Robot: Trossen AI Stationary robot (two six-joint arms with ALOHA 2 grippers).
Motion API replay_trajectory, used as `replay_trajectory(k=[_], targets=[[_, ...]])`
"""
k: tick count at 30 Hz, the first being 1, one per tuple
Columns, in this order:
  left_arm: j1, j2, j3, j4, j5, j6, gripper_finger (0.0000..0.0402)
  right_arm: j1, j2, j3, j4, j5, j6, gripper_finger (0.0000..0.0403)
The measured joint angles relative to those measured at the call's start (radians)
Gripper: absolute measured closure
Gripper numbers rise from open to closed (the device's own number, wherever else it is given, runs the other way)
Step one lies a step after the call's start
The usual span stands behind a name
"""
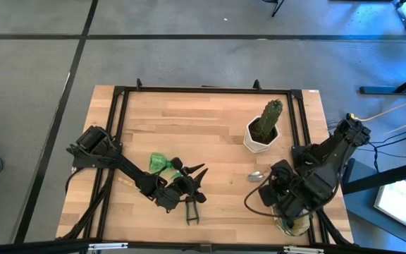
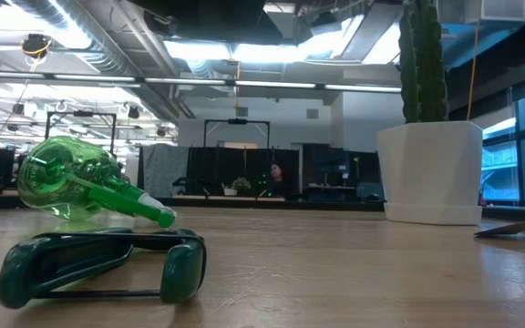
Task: Pick & Place Garden tools in Gardening bag
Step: Put the top grafting pruner into the side pocket of the white bag
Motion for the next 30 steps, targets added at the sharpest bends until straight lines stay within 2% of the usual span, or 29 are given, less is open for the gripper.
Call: replay_trajectory(k=[10, 21, 30], targets=[[0.000, 0.000, 0.000, 0.000, 0.000, -0.001, 0.0313, 0.083, 0.000, 0.026, 0.000, 0.033, 0.085, 0.0389], [-0.011, 0.000, 0.000, 0.000, 0.003, -0.009, 0.0313, 0.059, 0.064, 0.026, 0.000, 0.072, 0.093, 0.0389], [-0.014, 0.000, 0.000, 0.000, 0.003, -0.008, 0.0313, 0.058, 0.069, 0.026, 0.000, 0.161, 0.101, 0.0389]])
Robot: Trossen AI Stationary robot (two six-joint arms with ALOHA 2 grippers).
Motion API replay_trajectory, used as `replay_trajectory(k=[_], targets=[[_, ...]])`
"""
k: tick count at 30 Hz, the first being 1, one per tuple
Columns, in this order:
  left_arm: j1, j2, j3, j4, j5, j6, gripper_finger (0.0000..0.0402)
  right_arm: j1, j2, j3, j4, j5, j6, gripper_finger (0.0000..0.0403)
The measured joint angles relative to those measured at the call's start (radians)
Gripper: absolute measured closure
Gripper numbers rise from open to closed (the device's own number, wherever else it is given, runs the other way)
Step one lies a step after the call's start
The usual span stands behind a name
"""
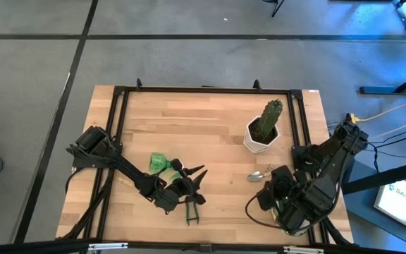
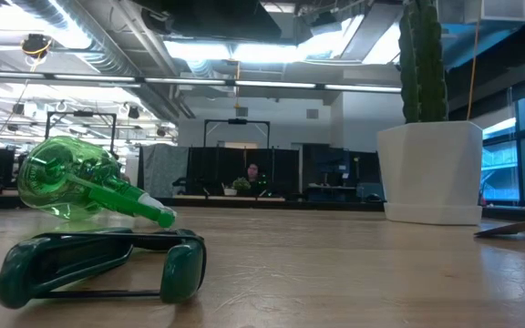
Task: Pick & Place Garden tools in Gardening bag
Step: Put the top grafting pruner into the side pocket of the white bag
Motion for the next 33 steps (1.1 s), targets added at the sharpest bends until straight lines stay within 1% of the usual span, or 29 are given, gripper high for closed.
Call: replay_trajectory(k=[6, 15, 18, 20, 22, 24, 27, 30, 31, 33], targets=[[-0.004, 0.000, 0.000, 0.000, 0.000, 0.005, 0.0313, -0.011, 0.000, -0.027, 0.000, -0.048, 0.009, 0.0389], [-0.003, 0.000, 0.000, 0.000, 0.000, 0.006, 0.0313, -0.011, -0.014, -0.027, 0.000, -0.051, -0.030, 0.0389], [-0.003, 0.000, 0.000, 0.000, 0.000, 0.000, 0.0313, -0.011, -0.023, -0.027, 0.000, -0.051, -0.064, 0.0389], [-0.002, 0.000, 0.000, 0.000, 0.023, -0.012, 0.0313, -0.010, -0.032, -0.027, 0.000, -0.032, -0.109, 0.0389], [0.005, 0.000, 0.000, 0.000, 0.111, -0.029, 0.0313, -0.011, -0.039, -0.027, 0.000, -0.003, -0.147, 0.0389], [0.021, 0.000, 0.000, 0.000, 0.252, -0.056, 0.0313, -0.011, -0.047, -0.027, 0.000, 0.026, -0.181, 0.0389], [0.056, 0.000, 0.000, 0.000, 0.516, -0.103, 0.0313, -0.010, -0.057, -0.027, 0.000, 0.077, -0.256, 0.0389], [0.100, 0.000, 0.000, 0.000, 0.810, -0.152, 0.0313, -0.003, -0.057, -0.027, 0.000, 0.091, -0.327, 0.0389], [0.115, 0.000, 0.000, 0.000, 0.896, -0.164, 0.0313, 0.000, -0.058, -0.027, 0.000, 0.096, -0.353, 0.0389], [0.145, 0.000, 0.000, 0.002, 1.026, -0.175, 0.0313, 0.007, -0.058, -0.027, 0.000, 0.113, -0.401, 0.0389]])
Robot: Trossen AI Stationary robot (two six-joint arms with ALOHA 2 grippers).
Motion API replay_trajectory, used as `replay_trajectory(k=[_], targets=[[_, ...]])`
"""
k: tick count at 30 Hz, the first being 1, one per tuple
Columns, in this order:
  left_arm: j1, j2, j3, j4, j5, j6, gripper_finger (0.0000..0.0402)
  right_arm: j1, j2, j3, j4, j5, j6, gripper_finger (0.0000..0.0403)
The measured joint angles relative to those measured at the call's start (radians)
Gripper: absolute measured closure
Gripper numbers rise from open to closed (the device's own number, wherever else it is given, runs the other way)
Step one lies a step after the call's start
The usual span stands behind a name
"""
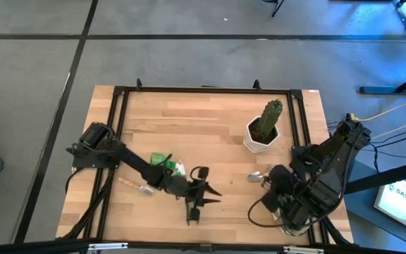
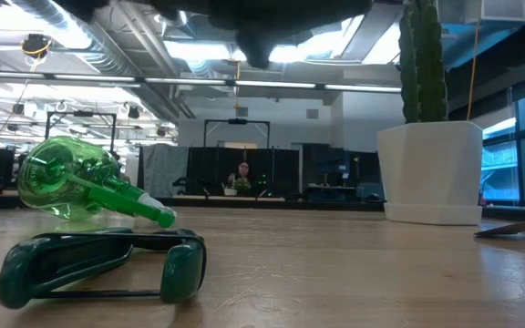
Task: Pick & Place Garden tools in Gardening bag
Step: Put the top grafting pruner into the side pocket of the white bag
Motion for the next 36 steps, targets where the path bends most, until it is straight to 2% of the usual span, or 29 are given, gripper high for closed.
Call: replay_trajectory(k=[3, 5, 7, 12, 16, 23, 30, 36], targets=[[0.039, 0.000, 0.000, 0.037, 0.121, -0.016, 0.0313, 0.011, 0.000, 0.001, 0.010, 0.031, -0.079, 0.0389], [0.062, 0.000, 0.000, 0.081, 0.163, -0.018, 0.0313, 0.021, 0.000, 0.001, 0.022, 0.054, -0.124, 0.0389], [0.082, 0.000, 0.000, 0.131, 0.161, -0.007, 0.0313, 0.030, 0.000, 0.001, 0.034, 0.090, -0.158, 0.0389], [0.117, -0.001, 0.003, 0.247, 0.073, 0.094, 0.0313, 0.039, -0.001, 0.002, 0.079, 0.178, -0.238, 0.0389], [0.136, -0.001, 0.052, 0.209, 0.093, 0.147, 0.0311, 0.039, -0.001, 0.002, 0.139, 0.218, -0.337, 0.0389], [0.140, -0.001, 0.162, -0.050, 0.116, 0.198, 0.0272, 0.008, -0.001, 0.003, 0.316, 0.236, -0.569, 0.0389], [0.121, -0.001, 0.163, -0.013, 0.074, 0.218, 0.0213, -0.031, -0.001, 0.003, 0.405, 0.222, -0.663, 0.0389], [0.121, -0.001, 0.163, 0.018, 0.123, 0.209, 0.0192, -0.071, -0.001, 0.003, 0.530, 0.210, -0.792, 0.0389]])
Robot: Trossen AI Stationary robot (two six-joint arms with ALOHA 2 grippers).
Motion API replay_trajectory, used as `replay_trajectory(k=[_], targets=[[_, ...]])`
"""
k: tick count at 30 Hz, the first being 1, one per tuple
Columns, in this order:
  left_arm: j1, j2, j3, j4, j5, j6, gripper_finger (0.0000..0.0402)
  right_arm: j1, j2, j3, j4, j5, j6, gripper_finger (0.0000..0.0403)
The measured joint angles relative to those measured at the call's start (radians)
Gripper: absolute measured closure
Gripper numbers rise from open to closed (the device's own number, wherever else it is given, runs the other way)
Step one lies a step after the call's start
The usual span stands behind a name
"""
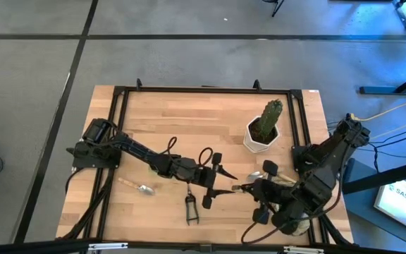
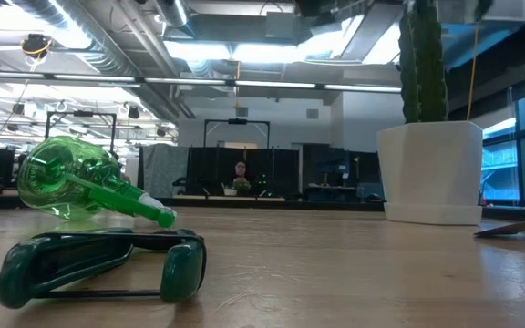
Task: Pick & Place Garden tools in Gardening bag
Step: Put the top grafting pruner into the side pocket of the white bag
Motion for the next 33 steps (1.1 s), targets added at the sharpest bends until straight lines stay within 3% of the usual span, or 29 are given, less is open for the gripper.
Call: replay_trajectory(k=[17, 22, 28, 33], targets=[[-0.001, 0.000, 0.000, 0.032, -0.007, -0.072, 0.0206, -0.047, 0.000, 0.000, 0.111, -0.007, -0.116, 0.0389], [0.000, 0.000, 0.000, 0.023, -0.008, -0.087, 0.0245, -0.047, 0.000, 0.000, 0.111, -0.003, -0.116, 0.0389], [0.001, 0.000, 0.000, 0.015, 0.001, -0.115, 0.0342, -0.047, 0.000, 0.000, 0.110, 0.002, -0.119, 0.0389], [0.002, 0.000, 0.000, 0.014, 0.008, -0.120, 0.0343, -0.047, 0.000, 0.000, 0.110, 0.010, -0.124, 0.0389]])
